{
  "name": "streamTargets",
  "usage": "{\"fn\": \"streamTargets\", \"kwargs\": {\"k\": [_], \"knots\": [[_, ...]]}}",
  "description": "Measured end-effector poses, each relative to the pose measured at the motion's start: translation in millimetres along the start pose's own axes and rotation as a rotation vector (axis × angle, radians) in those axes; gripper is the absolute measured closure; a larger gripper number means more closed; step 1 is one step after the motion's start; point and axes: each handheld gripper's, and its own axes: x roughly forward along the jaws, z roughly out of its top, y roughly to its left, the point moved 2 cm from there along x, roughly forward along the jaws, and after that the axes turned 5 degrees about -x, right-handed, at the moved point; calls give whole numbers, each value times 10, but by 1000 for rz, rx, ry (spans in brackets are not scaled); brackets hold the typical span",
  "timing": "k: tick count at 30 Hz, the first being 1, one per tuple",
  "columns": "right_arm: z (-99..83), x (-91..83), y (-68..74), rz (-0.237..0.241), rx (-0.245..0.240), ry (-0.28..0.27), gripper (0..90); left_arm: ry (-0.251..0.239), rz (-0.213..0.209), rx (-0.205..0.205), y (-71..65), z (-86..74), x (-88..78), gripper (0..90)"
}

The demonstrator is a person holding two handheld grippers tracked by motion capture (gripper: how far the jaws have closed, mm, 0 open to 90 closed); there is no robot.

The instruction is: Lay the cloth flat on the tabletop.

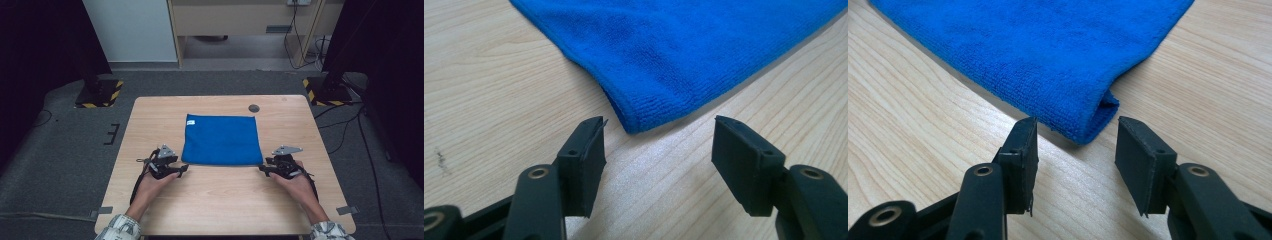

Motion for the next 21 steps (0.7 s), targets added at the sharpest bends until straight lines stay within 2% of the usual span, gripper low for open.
{"fn": "streamTargets", "kwargs": {"k": [9,13,21], "knots": [[8,32,8,8,-10,7,546,24,-6,6,-5,-11,51,394],[7,38,13,8,-6,10,555,34,-4,24,-21,2,82,395],[4,60,18,14,-17,9,557,27,-4,34,-31,18,116,401]]}}
